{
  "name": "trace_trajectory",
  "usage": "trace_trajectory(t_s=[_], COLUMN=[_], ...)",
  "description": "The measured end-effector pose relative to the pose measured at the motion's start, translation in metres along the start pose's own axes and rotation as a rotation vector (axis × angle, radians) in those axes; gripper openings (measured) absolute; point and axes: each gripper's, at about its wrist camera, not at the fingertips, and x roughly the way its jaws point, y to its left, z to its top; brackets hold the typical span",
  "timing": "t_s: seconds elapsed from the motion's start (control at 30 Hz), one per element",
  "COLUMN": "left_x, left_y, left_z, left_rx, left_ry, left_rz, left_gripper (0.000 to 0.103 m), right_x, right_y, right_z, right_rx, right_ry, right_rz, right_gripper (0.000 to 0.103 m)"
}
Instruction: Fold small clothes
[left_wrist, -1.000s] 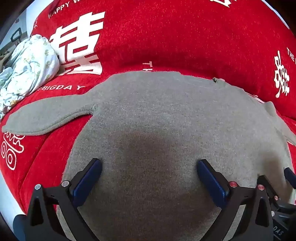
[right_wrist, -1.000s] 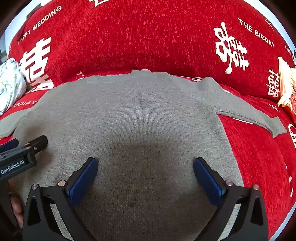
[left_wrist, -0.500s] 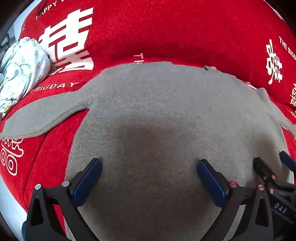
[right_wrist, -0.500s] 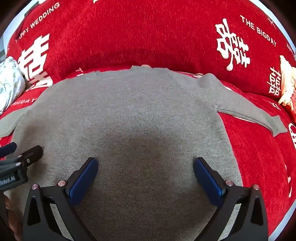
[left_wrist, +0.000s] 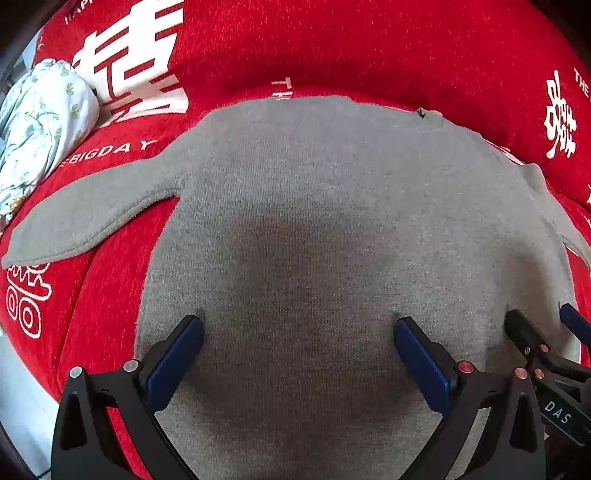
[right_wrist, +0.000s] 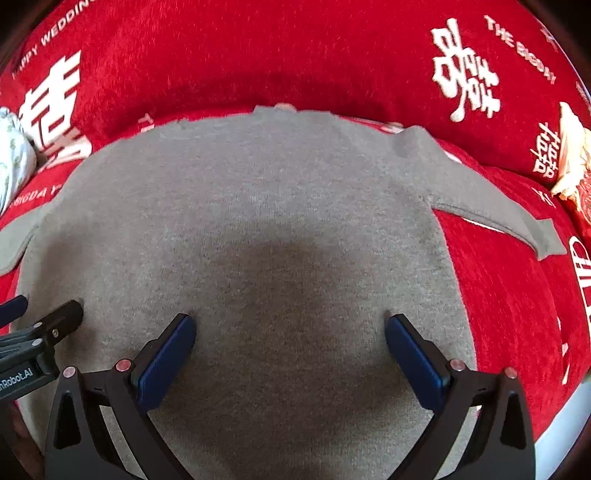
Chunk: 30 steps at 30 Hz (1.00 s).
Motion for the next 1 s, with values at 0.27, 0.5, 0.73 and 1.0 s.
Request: trace_trajectory(t_s=[0.27, 0.5, 0.73, 1.0], left_x=[-0.007, -0.025, -0.030, -0.034], left_y=[0.005, 0.005, 0.002, -0.011], left_z=[0.006, 0.015, 0.025, 0.033], left_rx=[-0.058, -0.078, -0.072, -0.062], left_ry=[0.068, 0.047, 0.059, 0.068], left_rz=[-0.035, -0.014, 0.035, 0.052], left_gripper=[0.103, 0.103, 0.103, 0.103], right_x=[-0.012, -0.033, -0.044, -0.048], right_y=[0.007, 0.014, 0.013, -0.009], right_z=[0.008, 0.020, 0.029, 0.037], right_rx=[-0.046, -0.073, -0.076, -0.045], right_ry=[0.026, -0.028, -0.057, -0.084], right_rz=[0.021, 0.025, 0.027, 0.022], right_gripper=[0.103, 0.103, 0.103, 0.103])
